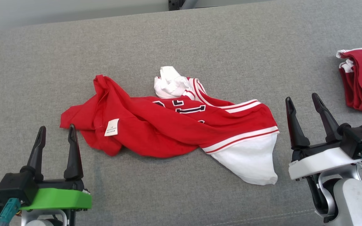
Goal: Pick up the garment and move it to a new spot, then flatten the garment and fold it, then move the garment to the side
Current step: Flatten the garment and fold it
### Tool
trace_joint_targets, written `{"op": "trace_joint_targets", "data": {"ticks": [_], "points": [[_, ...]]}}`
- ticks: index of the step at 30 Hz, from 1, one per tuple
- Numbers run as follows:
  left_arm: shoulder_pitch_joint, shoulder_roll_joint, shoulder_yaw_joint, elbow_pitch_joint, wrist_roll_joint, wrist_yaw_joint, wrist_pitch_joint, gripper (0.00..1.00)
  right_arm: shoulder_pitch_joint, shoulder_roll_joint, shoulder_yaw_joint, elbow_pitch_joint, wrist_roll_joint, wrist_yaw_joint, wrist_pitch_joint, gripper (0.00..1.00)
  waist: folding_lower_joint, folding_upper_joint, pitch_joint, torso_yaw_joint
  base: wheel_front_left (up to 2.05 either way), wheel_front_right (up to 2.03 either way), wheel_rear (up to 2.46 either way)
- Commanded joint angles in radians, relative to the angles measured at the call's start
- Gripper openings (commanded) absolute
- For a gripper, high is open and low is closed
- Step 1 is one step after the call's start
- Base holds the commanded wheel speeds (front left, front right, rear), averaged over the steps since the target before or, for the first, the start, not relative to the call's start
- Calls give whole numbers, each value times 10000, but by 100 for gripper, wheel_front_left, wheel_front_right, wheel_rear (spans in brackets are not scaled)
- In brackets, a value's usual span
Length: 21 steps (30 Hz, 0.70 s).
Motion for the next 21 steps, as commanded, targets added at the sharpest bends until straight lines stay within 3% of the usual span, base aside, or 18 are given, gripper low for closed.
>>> {"op": "trace_joint_targets", "data": {"ticks": [1,4,11,21], "points": [[11,50,2,-12,40,3,23,100,63,-10,-26,-54,66,-5,32,100,0,0,15,-1,0,0,0],[-129,92,-91,50,-128,-161,217,100,51,2,-60,-92,65,-5,63,100,0,0,56,4,0,0,0],[-936,67,-501,481,-1311,-955,2011,100,-90,52,-23,-150,-9,-5,105,100,0,0,320,-38,0,0,0],[-1773,-130,-560,1951,-2266,-1569,2813,100,-207,145,-14,-31,19,-5,-22,100,0,0,740,-415,0,0,0]]}}
